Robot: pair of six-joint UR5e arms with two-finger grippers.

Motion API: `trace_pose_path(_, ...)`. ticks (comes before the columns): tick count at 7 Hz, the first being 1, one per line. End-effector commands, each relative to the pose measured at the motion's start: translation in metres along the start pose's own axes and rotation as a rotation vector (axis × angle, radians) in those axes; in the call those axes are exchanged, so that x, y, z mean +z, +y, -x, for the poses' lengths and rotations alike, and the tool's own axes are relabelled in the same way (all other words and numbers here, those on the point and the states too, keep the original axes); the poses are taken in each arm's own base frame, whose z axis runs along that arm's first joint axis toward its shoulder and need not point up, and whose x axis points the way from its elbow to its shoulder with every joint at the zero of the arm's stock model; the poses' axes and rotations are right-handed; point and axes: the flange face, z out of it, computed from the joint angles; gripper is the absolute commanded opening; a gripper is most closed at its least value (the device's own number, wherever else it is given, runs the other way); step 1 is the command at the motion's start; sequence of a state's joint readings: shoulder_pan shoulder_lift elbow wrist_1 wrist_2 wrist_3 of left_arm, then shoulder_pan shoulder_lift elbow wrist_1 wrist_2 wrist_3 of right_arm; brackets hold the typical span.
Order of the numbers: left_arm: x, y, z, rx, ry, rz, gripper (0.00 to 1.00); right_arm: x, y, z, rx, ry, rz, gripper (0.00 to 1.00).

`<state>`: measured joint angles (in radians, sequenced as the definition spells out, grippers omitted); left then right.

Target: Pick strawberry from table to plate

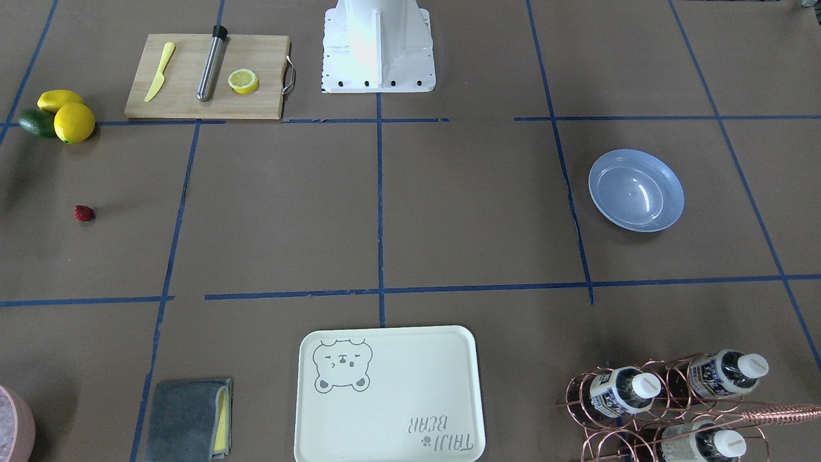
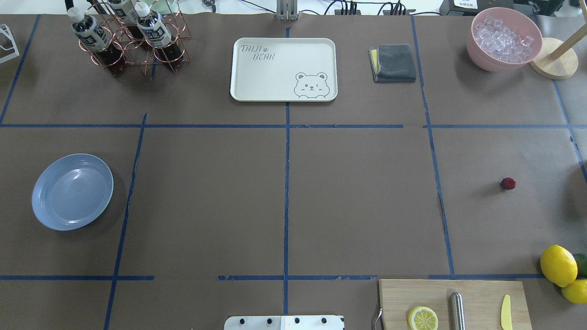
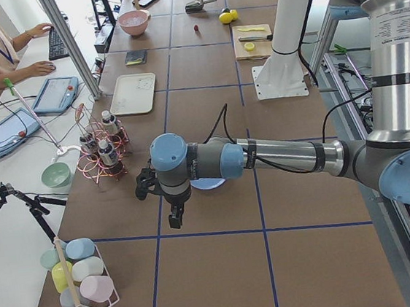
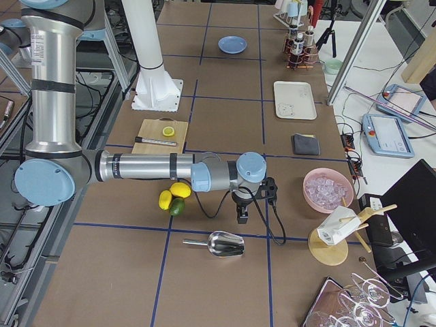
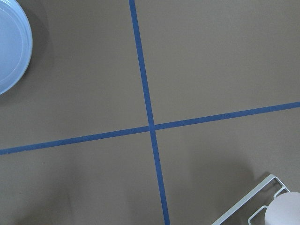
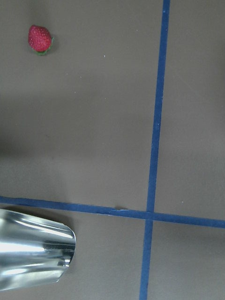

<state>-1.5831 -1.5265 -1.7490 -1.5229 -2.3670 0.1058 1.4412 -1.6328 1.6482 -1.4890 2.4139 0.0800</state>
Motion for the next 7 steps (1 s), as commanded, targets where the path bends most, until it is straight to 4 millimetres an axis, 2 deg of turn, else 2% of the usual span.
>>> trace_pose_path(1,-0.004,-0.006,-0.003,0.051,-0.004,-0.031,1.0,-0.004,-0.005,0.004,0.002,-0.047,-0.002,1.0)
trace_pose_path(5,-0.01,-0.007,-0.009,0.072,-0.009,-0.048,1.0,-0.002,-0.003,0.003,0.001,-0.045,-0.006,1.0)
trace_pose_path(7,-0.014,-0.015,-0.015,0.069,-0.004,-0.055,1.0,-0.002,-0.003,0.003,0.003,-0.045,-0.006,1.0)
